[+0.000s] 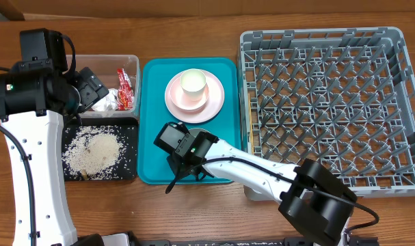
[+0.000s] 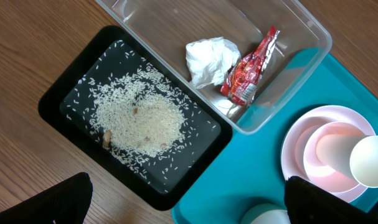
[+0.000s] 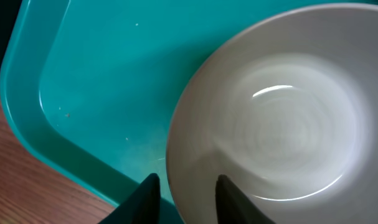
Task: Sort waste into correct bins and load items into the dishwasher
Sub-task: 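Lower the right gripper onto the white bowl rim and close it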
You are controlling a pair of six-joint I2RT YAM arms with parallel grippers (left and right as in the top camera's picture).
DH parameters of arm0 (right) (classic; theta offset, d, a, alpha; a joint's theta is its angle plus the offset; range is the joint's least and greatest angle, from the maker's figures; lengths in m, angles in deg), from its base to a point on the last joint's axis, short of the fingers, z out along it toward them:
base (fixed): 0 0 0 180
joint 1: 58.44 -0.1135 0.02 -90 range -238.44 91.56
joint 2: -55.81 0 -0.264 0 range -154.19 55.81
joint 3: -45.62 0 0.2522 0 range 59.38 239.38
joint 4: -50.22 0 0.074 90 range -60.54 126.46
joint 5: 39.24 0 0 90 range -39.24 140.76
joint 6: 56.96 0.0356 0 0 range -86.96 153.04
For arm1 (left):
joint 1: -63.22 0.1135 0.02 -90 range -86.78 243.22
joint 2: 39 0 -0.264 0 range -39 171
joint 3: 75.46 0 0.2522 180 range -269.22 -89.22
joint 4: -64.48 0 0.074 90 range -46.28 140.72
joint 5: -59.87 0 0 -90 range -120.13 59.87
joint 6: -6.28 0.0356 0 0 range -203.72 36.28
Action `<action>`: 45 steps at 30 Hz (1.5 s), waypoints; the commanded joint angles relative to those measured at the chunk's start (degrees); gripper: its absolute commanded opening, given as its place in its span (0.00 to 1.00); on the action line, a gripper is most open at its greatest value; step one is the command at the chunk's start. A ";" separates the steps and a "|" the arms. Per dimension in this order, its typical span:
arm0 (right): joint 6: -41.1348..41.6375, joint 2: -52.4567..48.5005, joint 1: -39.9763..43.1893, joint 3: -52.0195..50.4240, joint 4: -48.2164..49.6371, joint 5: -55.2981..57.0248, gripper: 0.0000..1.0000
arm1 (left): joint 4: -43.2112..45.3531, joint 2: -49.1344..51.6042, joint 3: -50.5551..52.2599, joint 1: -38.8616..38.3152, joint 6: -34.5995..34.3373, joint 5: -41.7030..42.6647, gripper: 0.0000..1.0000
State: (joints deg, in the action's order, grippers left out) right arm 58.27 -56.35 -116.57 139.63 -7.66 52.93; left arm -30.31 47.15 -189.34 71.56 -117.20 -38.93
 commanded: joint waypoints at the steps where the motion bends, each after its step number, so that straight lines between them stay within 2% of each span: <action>1: -0.39 -0.07 0.02 0.33 0.52 0.74 0.30 | 0.04 0.11 -0.13 -0.07 0.70 -0.15 1.00; 6: -0.42 -0.11 0.02 -0.33 0.57 0.76 0.25 | 0.04 0.11 -0.13 -0.07 0.70 -0.15 1.00; 23: -0.42 -0.37 0.02 -2.97 1.95 1.84 0.21 | 0.04 0.11 -0.11 -0.07 0.70 -0.15 1.00; 26: -0.39 -0.37 0.07 -3.04 2.08 1.81 0.13 | 0.04 0.11 -0.13 -0.07 0.70 -0.15 1.00; 35: 0.02 -0.37 0.07 -3.02 1.75 1.62 0.10 | 0.04 0.11 -0.13 -0.07 0.70 -0.15 1.00; 37: 0.04 -0.37 0.07 -3.02 1.44 1.60 0.04 | 0.04 0.11 -0.13 -0.07 0.70 -0.15 1.00; 45: 0.02 0.96 0.13 -0.68 -1.77 1.57 0.04 | 0.04 0.11 -0.13 -0.07 0.70 -0.15 1.00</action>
State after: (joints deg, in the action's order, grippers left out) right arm 57.99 -56.20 -116.61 137.57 -7.92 55.27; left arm -30.31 47.15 -189.34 71.56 -117.18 -38.93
